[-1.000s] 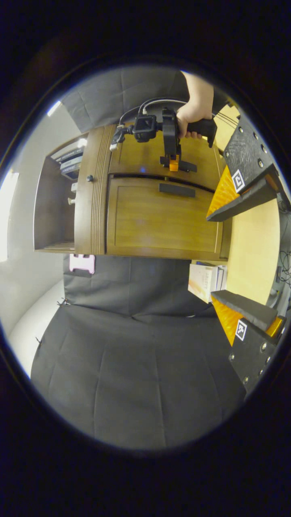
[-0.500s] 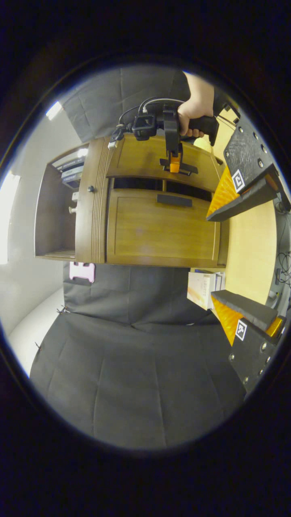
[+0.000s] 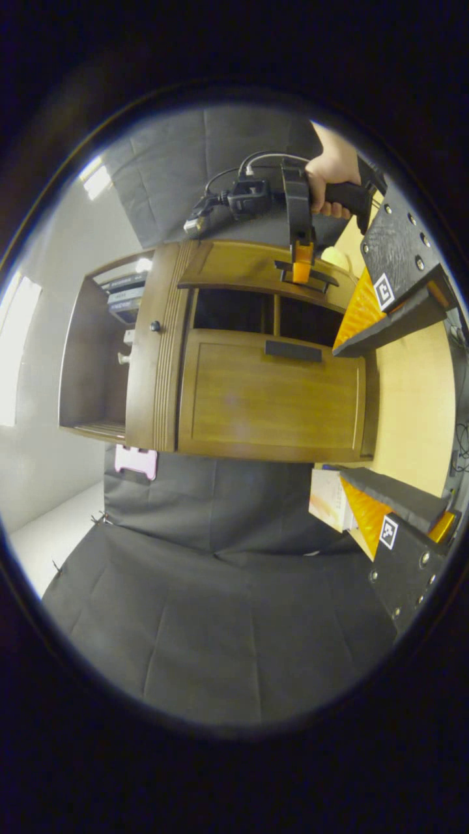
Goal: Open the right door of the double-door shoe cabinet with the right hand, and open the left door with the left hand.
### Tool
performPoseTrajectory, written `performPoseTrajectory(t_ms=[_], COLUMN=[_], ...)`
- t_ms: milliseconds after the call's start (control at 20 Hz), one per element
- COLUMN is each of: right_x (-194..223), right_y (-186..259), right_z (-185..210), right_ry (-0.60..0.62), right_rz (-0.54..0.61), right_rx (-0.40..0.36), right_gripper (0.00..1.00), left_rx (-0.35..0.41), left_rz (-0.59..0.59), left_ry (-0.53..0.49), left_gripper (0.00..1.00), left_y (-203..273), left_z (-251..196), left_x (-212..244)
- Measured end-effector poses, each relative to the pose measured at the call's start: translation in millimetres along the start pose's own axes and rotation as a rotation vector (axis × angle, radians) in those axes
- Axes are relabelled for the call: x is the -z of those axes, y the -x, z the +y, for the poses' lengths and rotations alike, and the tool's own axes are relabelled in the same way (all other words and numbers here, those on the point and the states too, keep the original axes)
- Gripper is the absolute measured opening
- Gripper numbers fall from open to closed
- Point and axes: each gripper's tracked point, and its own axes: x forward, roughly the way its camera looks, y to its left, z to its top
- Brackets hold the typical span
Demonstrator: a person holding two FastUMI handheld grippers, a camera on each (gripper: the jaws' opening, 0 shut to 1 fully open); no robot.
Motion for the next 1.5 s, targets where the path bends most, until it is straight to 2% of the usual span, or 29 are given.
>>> performPoseTrajectory(t_ms=[250,500,850,1050,1500], right_x=[4,10,10,15,17], right_y=[19,38,62,78,94], right_z=[-14,-29,-61,-85,-127], right_ry=[-0.030,-0.023,0.000,0.005,0.031], right_rz=[0.017,0.044,0.057,0.064,0.061], right_rx=[-0.034,-0.082,-0.174,-0.184,-0.251], right_gripper=[0.27,0.27,0.27,0.27,0.27], left_rx=[0.005,-0.004,-0.037,-0.026,-0.114], left_rz=[-0.019,-0.003,0.011,-0.013,-0.044], left_ry=[0.046,0.016,-0.017,-0.050,-0.080], left_gripper=[1.00,1.00,1.00,1.00,1.00], left_y=[-15,-32,-18,-8,6], left_z=[-16,-39,-81,-111,-137], left_x=[-10,-14,-9,-15,-28])
